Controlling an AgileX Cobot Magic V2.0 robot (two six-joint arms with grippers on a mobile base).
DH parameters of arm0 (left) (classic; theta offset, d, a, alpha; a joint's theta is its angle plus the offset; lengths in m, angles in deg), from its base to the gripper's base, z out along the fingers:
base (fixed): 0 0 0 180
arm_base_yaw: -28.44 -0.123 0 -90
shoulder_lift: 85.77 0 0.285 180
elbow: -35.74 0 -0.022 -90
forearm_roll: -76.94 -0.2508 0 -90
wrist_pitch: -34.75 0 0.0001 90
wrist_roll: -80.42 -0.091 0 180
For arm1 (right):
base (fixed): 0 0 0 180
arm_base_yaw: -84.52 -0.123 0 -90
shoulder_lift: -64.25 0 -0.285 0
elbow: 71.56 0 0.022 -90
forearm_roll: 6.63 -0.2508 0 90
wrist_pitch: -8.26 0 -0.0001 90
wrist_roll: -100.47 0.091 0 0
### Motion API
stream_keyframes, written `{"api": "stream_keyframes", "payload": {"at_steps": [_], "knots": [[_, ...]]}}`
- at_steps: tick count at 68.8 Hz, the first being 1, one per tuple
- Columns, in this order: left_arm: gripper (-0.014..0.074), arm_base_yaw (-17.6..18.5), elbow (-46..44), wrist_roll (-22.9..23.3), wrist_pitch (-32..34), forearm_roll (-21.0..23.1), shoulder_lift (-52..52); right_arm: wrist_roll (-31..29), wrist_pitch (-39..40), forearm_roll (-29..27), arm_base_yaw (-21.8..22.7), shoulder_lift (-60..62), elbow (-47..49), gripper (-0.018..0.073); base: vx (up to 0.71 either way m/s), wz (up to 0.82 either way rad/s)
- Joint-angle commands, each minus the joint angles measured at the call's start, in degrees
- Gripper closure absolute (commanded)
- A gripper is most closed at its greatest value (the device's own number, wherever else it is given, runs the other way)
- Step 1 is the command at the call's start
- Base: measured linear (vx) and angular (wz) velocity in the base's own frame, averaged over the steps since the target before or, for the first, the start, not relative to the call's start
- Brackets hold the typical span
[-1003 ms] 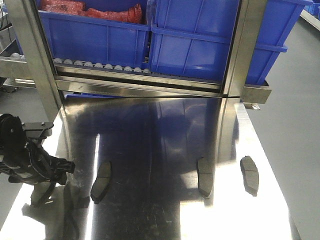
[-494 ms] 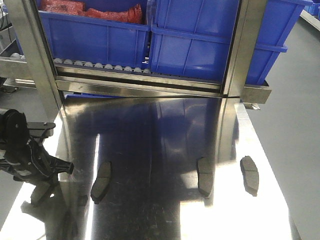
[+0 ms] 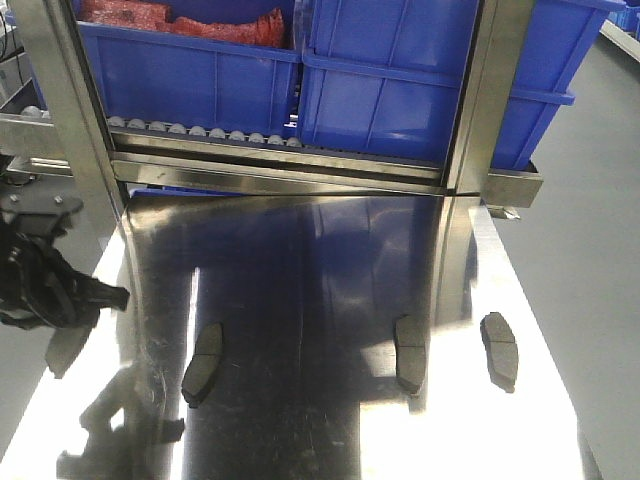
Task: Move and align brake pads A on conveyor
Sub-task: 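Lift the grasped brake pad off the table with the left gripper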
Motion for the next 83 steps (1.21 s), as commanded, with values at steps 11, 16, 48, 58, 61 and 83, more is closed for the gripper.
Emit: {"api": "stream_keyframes", "payload": {"at_steps": [11,16,48,58,61,83], "knots": [[0.0603,0.2,2.1,0.5,5.4,-0.9,14.5,-0.4,4.2,0.5,0.4,0.7,-0.6,0.0571,0.0,0.0],[0.0603,0.2,4.0,0.5,6.7,-1.2,18.1,-0.4,4.2,0.5,0.4,0.7,-0.6,0.0571,0.0,0.0],[0.0603,0.2,26.2,0.5,22.4,-3.0,50.3,-0.4,4.2,0.5,0.4,0.7,-0.6,0.0571,0.0,0.0],[0.0603,0.2,31.3,0.5,23.3,-3.3,59.3,-0.4,4.1,0.5,0.4,0.7,-0.6,0.0571,0.0,0.0],[0.0603,0.2,32.3,0.5,23.3,-3.3,61.6,-0.4,4.1,0.5,0.4,0.7,-0.6,0.0571,0.0,0.0],[0.0603,0.2,35.6,0.5,23.9,-3.3,68.6,-0.4,4.1,0.5,0.4,0.7,-0.6,0.0571,0.0,0.0]]}}
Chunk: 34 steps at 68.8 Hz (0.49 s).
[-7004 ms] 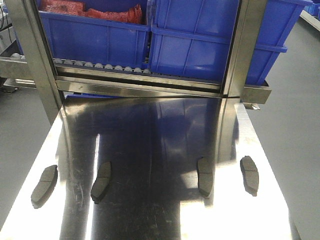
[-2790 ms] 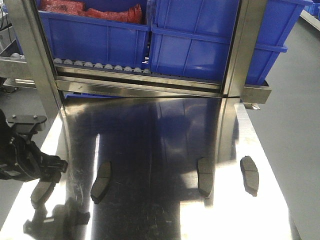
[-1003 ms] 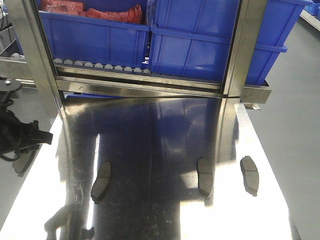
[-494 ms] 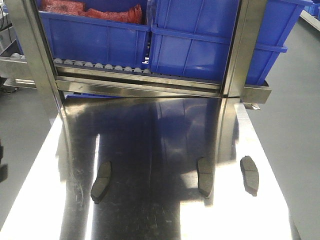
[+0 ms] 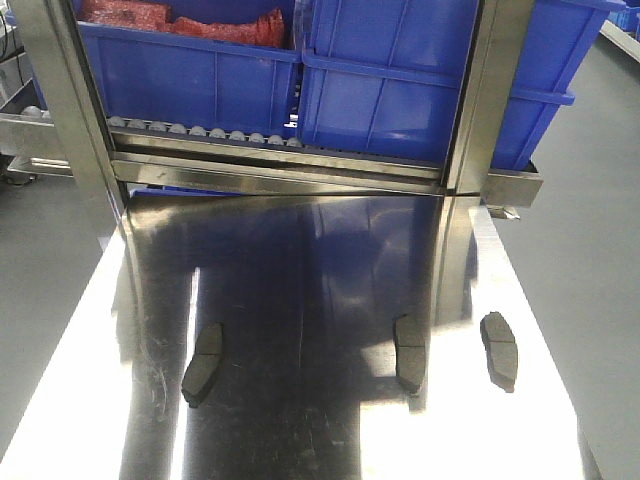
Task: Move and align brake pads A on conveyor
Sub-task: 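Lift the grasped brake pad off the table with the left gripper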
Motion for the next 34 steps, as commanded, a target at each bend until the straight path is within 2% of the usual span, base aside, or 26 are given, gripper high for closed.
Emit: {"api": "stream_keyframes", "payload": {"at_steps": [1,34], "knots": [[0.0603,0.2,-1.6,0.5,5.9,-0.1,0.0,-0.4,4.1,0.5,0.4,0.7,-0.6,0.0571,0.0,0.0],[0.0603,0.2,-1.6,0.5,5.9,-0.1,0.0,-0.4,4.1,0.5,0.4,0.7,-0.6,0.0571,0.0,0.0]]}}
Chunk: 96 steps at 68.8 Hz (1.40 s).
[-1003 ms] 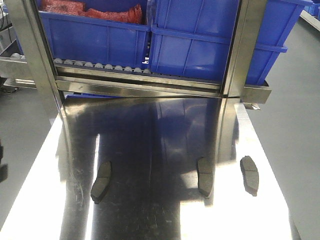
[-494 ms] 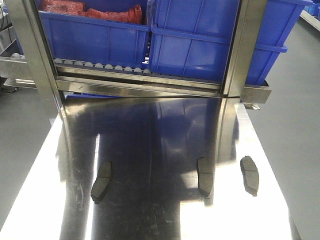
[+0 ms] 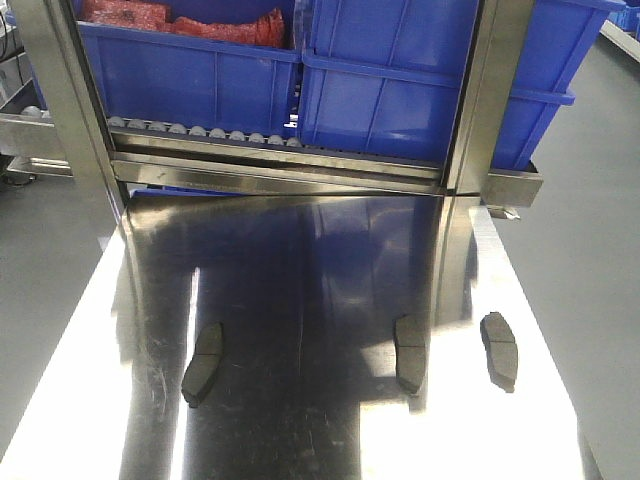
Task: Move and align brake pads A on conveyor
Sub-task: 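Lift the grasped brake pad off the table with the left gripper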
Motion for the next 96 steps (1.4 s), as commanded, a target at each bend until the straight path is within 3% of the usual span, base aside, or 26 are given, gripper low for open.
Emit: {"api": "stream_keyframes", "payload": {"at_steps": [1,26,40,46,59,74,88,96], "knots": [[0.0603,0.2,-1.6,0.5,5.9,-0.1,-0.3,-0.4,4.1,0.5,0.4,0.7,-0.6,0.0571,0.0,0.0],[0.0603,0.2,-1.6,0.5,5.9,-0.1,-0.3,-0.4,4.8,0.6,0.4,0.7,-0.6,0.0571,0.0,0.0],[0.0603,0.2,-1.6,0.5,5.9,-0.1,-0.3,1.3,14.1,-0.8,0.4,0.7,0.4,0.0571,0.0,0.0],[0.0603,0.2,-1.6,0.5,5.9,-0.1,-0.3,1.3,13.4,-0.7,0.4,0.3,4.1,0.0571,0.0,0.0],[0.0603,0.2,-1.6,0.5,5.9,-0.1,-0.3,1.5,6.5,-0.7,0.4,-9.3,15.7,0.0571,0.0,0.0],[0.0603,0.2,-1.6,0.5,5.9,-0.1,-0.3,1.5,-10.4,-1.5,0.4,-27.3,28.8,0.0571,0.0,0.0],[0.0603,0.2,-1.6,0.5,5.9,-0.1,-0.3,1.4,-29.4,-5.7,0.4,-41.0,36.9,0.0571,0.0,0.0],[0.0603,0.2,-1.6,0.5,5.9,-0.1,-0.3,1.3,-34.1,-7.5,0.4,-45.4,38.9,0.0571,0.0,0.0]]}}
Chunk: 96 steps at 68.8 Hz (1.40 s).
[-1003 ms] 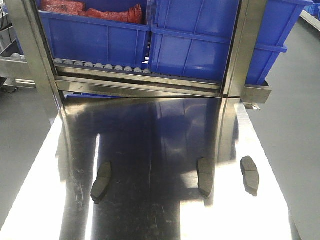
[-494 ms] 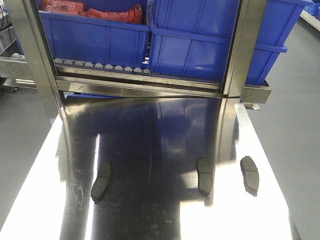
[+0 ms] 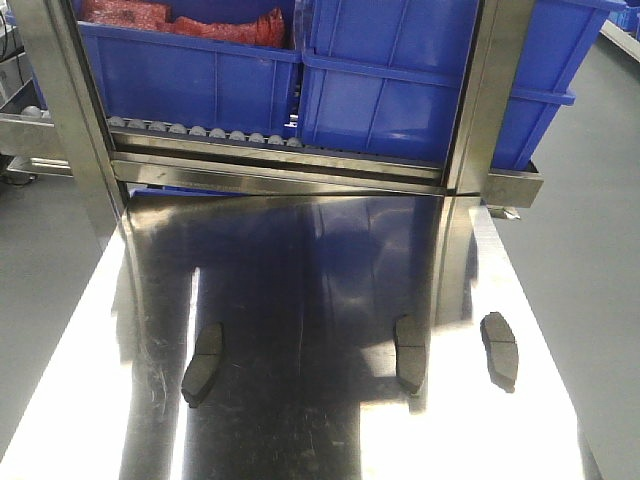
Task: Move and align brake pads A on conveyor
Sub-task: 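Lift the grasped brake pad off the table with the left gripper, then lower the right gripper onto the brake pad nearest it and close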
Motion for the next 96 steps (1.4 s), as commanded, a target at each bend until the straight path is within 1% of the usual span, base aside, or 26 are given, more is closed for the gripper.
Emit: {"api": "stream_keyframes", "payload": {"at_steps": [1,7,11,19,29,35,45,51,56,62,67,71,75,76,77,78,82,86,90,96], "knots": [[0.0603,0.2,-1.6,0.5,5.9,-0.1,-0.3,-0.2,-0.6,-1.0,0.4,-3.0,3.0,0.0571,0.0,0.0],[0.0603,0.2,-1.6,0.5,5.9,-0.1,-0.3,0.1,-1.8,-2.0,0.4,-5.0,3.0,0.0571,0.0,0.0],[0.0603,0.2,-1.6,0.5,5.9,-0.1,-0.3,0.5,-4.7,-2.5,0.4,-5.8,3.0,0.0571,0.0,0.0],[0.0603,0.2,-1.6,0.5,5.9,-0.1,-0.3,0.2,-7.0,-0.9,0.4,-6.6,3.0,0.0569,0.0,0.0],[0.0603,0.2,-1.6,0.5,5.9,-0.1,-0.3,-1.6,-8.6,-1.0,0.4,-8.5,3.0,0.0544,0.0,0.0],[0.0603,0.2,-1.6,0.5,5.9,-0.1,-0.3,-5.5,-8.4,-4.1,0.4,-9.8,3.0,0.0487,0.0,0.0],[0.0603,0.2,-1.6,0.5,5.9,-0.1,-0.3,-13.4,-7.3,-13.6,0.4,-12.6,3.1,0.0358,0.0,0.0],[0.0603,0.2,-1.6,0.5,5.9,-0.1,-0.3,-17.5,-7.6,-17.7,0.4,-15.3,4.1,0.0277,0.0,0.0],[0.0603,0.2,-1.6,0.5,5.9,-0.1,-0.3,-18.7,-7.8,-18.7,-0.1,-17.5,6.0,0.0228,0.0,0.0],[0.0603,0.2,-1.6,0.5,5.9,-0.1,-0.3,-18.7,-7.8,-18.2,-2.5,-20.0,8.8,0.0206,0.0,0.0],[0.0603,0.2,-1.6,0.5,5.9,-0.1,-0.3,-17.6,-7.4,-16.8,-6.1,-22.5,11.8,0.0207,0.0,0.0],[0.0603,0.2,-1.6,0.5,5.9,-0.1,-0.3,-14.3,-7.1,-13.6,-9.1,-24.6,14.3,0.0207,0.0,0.0],[0.0603,0.2,-1.6,0.5,5.9,-0.1,-0.3,-9.4,-7.0,-8.9,-12.1,-27.1,16.5,0.0207,0.0,0.0],[0.0603,0.2,-1.6,0.5,5.9,-0.1,-0.3,-7.4,-7.1,-7.7,-12.7,-27.7,17.1,0.0207,0.0,0.0],[0.0603,0.2,-1.6,0.5,5.9,-0.1,-0.3,-6.0,-7.1,-5.7,-13.3,-28.3,17.8,0.0207,0.0,0.0],[0.0603,0.2,-1.6,0.5,5.9,-0.1,-0.3,-5.3,-7.2,-5.0,-13.9,-28.9,18.0,0.0207,0.0,0.0],[0.0603,0.2,-1.6,0.5,5.9,-0.1,-0.3,0.7,-7.2,0.1,-15.9,-31.4,19.8,0.0207,0.0,0.0],[0.0603,0.2,-1.6,0.5,5.9,-0.1,-0.3,4.4,-7.2,3.1,-17.7,-34.4,21.5,0.0207,0.0,0.0],[0.0603,0.2,-1.6,0.5,5.9,-0.1,-0.3,6.1,-7.2,4.5,-18.5,-37.4,23.4,0.0207,0.0,0.0],[0.0603,0.2,-1.6,0.5,5.9,-0.1,-0.3,7.7,-8.0,4.0,-18.3,-42.6,26.8,0.0207,0.0,0.0]]}}
